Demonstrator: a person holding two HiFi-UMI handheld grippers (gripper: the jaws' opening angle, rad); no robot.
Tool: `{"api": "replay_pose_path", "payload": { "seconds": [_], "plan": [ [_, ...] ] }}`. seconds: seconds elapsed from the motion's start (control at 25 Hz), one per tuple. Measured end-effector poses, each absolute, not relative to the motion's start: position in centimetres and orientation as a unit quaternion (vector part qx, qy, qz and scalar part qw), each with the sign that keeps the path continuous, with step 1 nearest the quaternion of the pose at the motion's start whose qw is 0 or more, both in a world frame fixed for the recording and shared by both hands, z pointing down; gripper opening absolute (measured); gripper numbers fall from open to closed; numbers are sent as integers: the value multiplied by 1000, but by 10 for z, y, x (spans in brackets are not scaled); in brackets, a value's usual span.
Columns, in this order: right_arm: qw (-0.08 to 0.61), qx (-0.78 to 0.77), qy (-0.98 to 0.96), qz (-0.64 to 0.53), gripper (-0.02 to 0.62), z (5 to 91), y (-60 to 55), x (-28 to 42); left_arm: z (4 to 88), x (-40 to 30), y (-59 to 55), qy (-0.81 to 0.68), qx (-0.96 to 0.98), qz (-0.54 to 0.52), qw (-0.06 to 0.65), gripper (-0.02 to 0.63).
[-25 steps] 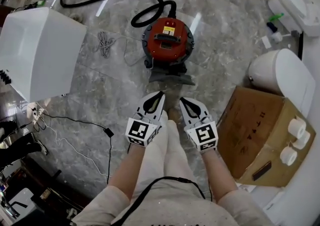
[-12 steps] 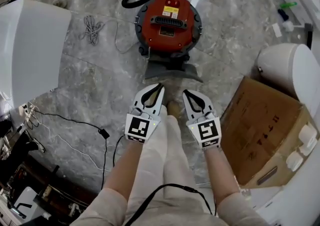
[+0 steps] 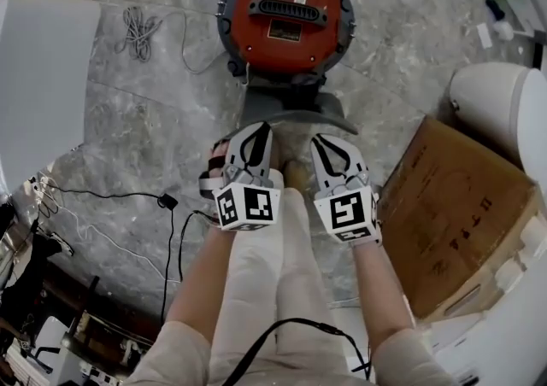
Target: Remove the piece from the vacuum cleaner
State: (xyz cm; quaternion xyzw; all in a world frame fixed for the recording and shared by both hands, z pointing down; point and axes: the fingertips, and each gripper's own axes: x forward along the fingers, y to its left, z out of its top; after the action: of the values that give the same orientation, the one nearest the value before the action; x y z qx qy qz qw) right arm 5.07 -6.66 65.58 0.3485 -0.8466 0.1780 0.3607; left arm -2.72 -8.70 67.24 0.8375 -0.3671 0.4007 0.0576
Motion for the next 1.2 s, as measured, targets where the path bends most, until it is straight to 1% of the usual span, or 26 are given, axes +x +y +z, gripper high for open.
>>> {"api": "replay_pose_path", "payload": {
  "seconds": [0.12,0.24,0.32,0.4,0.44,0.64,0.76,0.96,1.2],
  "plan": [
    [377,345,-842,171,15,666,-72,53,683,-26,-92,-360,836,410,62,26],
    [394,343,-837,164,17,675,-76,58,691,-26,-96,-352,837,412,75,52],
    [410,336,-832,162,25,682,-79,60,697,-27,-99,-345,836,419,86,97],
    [429,324,-827,163,79,689,-81,62,702,-27,-101,-331,836,428,92,139],
    [438,319,-825,164,99,692,-82,63,705,-26,-101,-321,837,433,95,149],
    [484,288,-811,160,169,709,-88,68,721,-17,-95,-261,843,455,116,220],
    [504,266,-808,152,187,716,-90,68,728,-9,-91,-230,846,465,125,253],
    [537,230,-799,144,187,731,-92,71,735,2,-92,-200,848,476,116,255],
    [552,202,-796,144,187,744,-95,68,752,8,-92,-169,842,498,117,255]
  ]
}}
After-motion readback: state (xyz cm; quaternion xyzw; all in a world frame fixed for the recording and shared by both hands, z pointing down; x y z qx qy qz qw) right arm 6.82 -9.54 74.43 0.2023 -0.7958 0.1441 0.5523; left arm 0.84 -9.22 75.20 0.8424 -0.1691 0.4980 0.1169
